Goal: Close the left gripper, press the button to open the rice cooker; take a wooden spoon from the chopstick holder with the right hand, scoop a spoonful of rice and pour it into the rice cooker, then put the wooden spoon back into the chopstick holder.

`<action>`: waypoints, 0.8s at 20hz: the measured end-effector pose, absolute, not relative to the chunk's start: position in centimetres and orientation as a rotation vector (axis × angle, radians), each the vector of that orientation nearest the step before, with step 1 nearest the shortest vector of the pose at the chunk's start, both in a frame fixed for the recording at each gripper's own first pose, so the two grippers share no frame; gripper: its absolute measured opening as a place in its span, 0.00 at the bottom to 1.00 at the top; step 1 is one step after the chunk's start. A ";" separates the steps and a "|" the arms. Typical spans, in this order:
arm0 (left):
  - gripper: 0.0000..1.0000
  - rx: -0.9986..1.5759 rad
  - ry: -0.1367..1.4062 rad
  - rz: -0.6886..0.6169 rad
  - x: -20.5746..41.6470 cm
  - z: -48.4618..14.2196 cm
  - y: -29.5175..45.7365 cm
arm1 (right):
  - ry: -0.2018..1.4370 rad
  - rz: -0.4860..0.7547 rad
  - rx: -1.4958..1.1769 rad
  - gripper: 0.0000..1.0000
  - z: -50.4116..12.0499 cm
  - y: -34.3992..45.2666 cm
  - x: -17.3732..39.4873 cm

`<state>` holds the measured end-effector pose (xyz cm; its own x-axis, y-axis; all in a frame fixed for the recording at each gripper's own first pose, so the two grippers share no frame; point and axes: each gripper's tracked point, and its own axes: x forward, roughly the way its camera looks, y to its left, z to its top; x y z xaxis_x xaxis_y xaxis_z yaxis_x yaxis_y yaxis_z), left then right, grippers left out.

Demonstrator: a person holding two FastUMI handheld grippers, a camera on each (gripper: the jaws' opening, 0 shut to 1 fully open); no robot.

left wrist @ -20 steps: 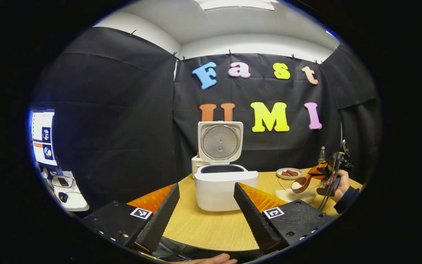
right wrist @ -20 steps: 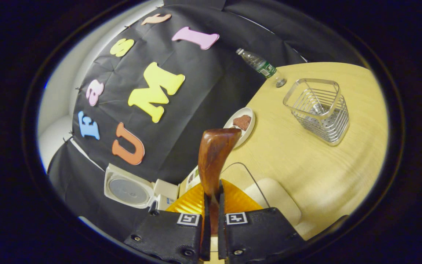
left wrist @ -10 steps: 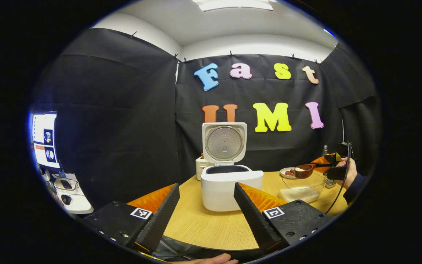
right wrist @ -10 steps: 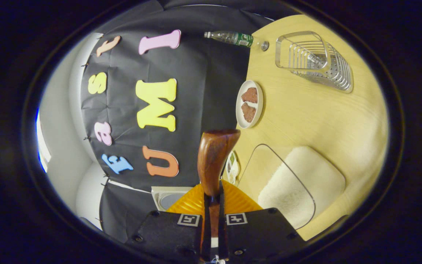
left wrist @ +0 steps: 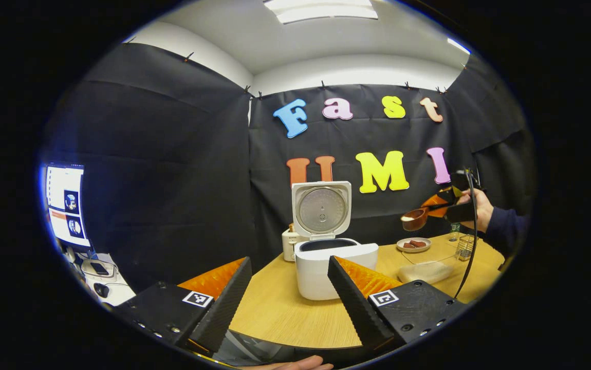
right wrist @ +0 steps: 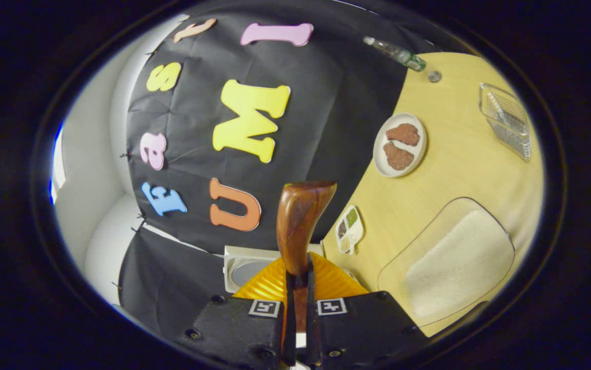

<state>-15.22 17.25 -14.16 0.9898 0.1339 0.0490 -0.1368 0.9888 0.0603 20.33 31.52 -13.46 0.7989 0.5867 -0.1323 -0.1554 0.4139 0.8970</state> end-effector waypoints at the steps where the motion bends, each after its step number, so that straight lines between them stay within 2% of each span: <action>1: 0.95 0.070 -0.048 0.131 -15.3 -14.1 17.2 | 0.464 0.497 1.026 0.12 -12.5 32.8 20.4; 8: 0.96 0.027 -0.030 0.147 -14.2 -14.5 19.2 | 0.423 0.588 0.852 0.13 -8.5 42.1 23.2; 16: 0.94 0.007 -0.013 0.168 -13.7 -15.0 19.2 | 0.396 0.653 0.600 0.13 -10.8 51.5 25.5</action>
